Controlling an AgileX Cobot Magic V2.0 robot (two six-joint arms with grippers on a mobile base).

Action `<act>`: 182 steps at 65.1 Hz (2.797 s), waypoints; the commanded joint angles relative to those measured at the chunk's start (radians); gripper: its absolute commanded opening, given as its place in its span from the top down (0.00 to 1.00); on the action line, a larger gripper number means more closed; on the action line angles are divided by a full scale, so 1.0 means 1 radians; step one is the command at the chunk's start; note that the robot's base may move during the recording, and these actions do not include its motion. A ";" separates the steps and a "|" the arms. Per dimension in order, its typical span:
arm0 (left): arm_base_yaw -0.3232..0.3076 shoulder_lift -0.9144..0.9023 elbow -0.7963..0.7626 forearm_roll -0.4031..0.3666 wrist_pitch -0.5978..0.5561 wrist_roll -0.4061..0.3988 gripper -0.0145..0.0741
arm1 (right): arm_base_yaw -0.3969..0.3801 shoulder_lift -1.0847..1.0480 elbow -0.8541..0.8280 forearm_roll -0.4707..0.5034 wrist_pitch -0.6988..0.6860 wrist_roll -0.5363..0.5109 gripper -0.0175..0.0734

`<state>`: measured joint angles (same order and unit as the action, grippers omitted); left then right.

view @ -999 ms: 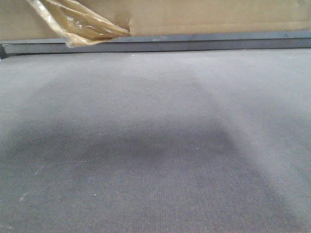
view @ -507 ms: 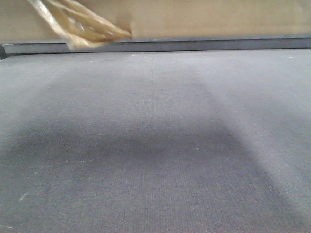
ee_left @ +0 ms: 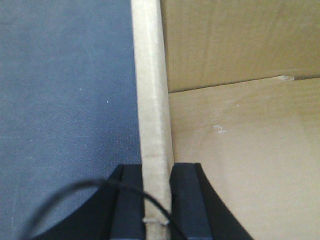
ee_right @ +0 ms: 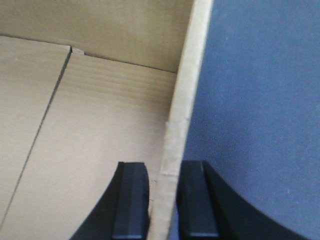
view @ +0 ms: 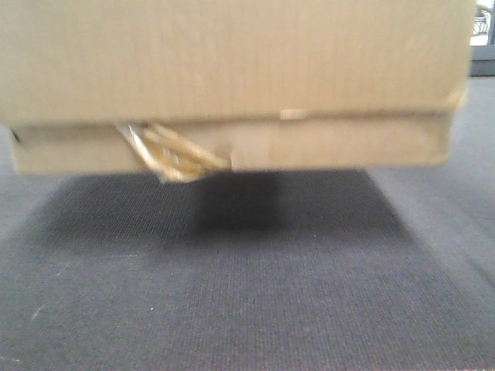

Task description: Grab carton from right shelf to conveyor

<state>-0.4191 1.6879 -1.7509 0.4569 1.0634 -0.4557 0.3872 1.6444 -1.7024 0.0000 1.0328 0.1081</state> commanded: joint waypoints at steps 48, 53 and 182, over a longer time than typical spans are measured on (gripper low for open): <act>0.007 0.022 -0.009 -0.059 -0.030 0.064 0.15 | -0.007 0.038 -0.033 -0.072 -0.045 0.014 0.18; 0.007 -0.029 -0.009 -0.070 -0.030 0.091 0.15 | -0.007 -0.005 -0.033 -0.073 -0.045 0.014 0.18; 0.436 -1.603 1.327 -0.377 -0.746 0.409 0.84 | -0.247 -1.602 1.326 -0.094 -0.721 -0.031 0.87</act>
<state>0.0125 0.0932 -0.4254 0.0844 0.3413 -0.0513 0.1436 0.0586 -0.3768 -0.0820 0.3430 0.0879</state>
